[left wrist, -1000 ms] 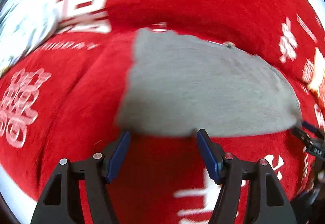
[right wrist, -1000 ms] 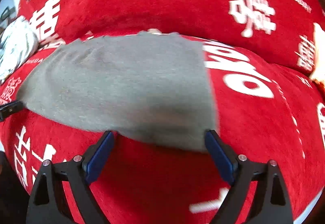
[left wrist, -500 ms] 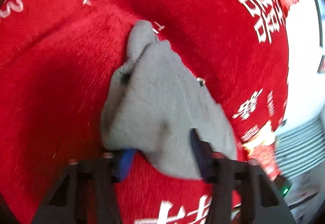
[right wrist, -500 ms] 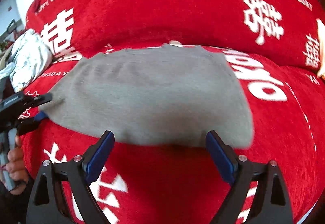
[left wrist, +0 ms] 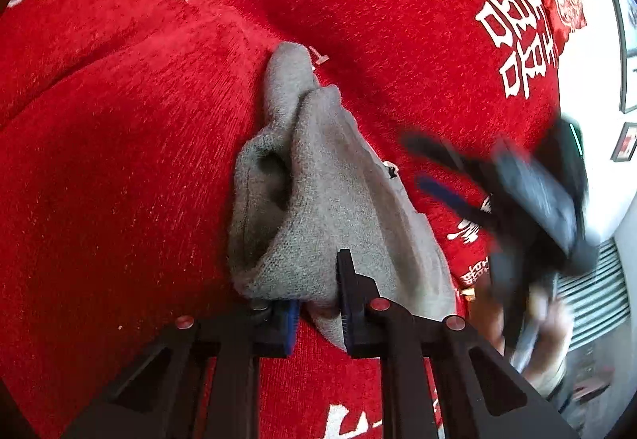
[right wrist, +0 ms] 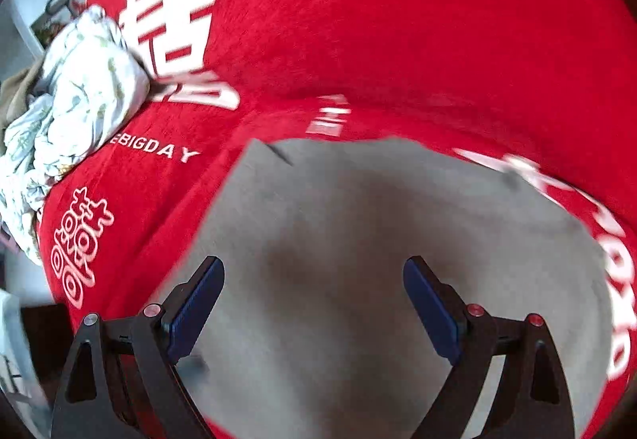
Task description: Fold small clothes
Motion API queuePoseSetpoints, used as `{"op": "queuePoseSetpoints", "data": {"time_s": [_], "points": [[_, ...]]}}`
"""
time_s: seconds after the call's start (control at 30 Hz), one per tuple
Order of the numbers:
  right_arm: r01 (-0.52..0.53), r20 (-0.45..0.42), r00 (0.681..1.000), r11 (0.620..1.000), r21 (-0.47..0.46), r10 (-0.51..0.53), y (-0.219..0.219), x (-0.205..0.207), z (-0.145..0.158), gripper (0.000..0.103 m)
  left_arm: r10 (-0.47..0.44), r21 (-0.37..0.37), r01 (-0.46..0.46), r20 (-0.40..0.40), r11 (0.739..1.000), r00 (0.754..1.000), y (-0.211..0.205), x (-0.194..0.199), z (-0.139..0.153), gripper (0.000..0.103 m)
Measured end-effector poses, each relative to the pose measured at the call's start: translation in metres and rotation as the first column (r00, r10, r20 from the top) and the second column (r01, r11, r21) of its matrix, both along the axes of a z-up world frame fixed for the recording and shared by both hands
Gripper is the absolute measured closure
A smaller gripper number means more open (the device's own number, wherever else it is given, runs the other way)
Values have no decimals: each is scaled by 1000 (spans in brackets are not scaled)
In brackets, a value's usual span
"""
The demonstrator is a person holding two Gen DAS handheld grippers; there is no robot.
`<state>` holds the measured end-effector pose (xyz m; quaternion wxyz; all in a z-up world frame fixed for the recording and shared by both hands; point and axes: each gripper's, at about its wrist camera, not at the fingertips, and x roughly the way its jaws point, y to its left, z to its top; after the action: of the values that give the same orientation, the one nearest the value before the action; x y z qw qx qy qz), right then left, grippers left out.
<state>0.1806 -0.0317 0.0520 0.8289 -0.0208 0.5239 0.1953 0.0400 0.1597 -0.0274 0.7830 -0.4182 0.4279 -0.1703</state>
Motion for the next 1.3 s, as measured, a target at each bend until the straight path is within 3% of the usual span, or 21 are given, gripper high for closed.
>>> {"op": "queuePoseSetpoints", "data": {"time_s": [0.2,0.23,0.3,0.37,0.4,0.43,0.47,0.6,0.83,1.13,1.3], "points": [[-7,-198,980,999,-39,-1,73,59,-45,9,-14,60,13,10,998,1000,-2,0,6,85],[-21,-220,975,997,-76,4,84,62,-56,9,-16,76,15,11,997,1000,-3,0,7,85],[-52,-175,984,978,-202,16,104,61,-66,11,-19,108,17,21,994,1000,-6,0,10,85],[-130,-105,989,929,-345,100,125,51,-71,32,-21,134,17,29,991,999,-7,0,12,85],[-148,-90,988,924,-353,123,127,48,-67,40,-22,146,17,33,989,999,-8,0,14,85],[-139,-78,990,920,-366,118,123,48,-63,68,-24,157,18,37,987,999,-9,0,16,90],[-123,-82,991,932,-341,101,113,51,-58,81,-32,170,24,44,985,998,-11,0,20,91],[-64,-127,991,990,-123,48,69,58,-41,83,-50,229,31,77,973,996,-17,-3,35,91],[-5,-140,990,995,101,19,30,60,-18,84,-85,277,49,121,960,989,-25,-7,56,91],[26,-138,990,973,229,6,2,62,0,85,-120,295,71,151,953,981,-35,-8,73,95],[39,-133,991,960,278,-1,-12,59,8,86,-90,280,48,140,959,986,-28,-10,68,94]]}}
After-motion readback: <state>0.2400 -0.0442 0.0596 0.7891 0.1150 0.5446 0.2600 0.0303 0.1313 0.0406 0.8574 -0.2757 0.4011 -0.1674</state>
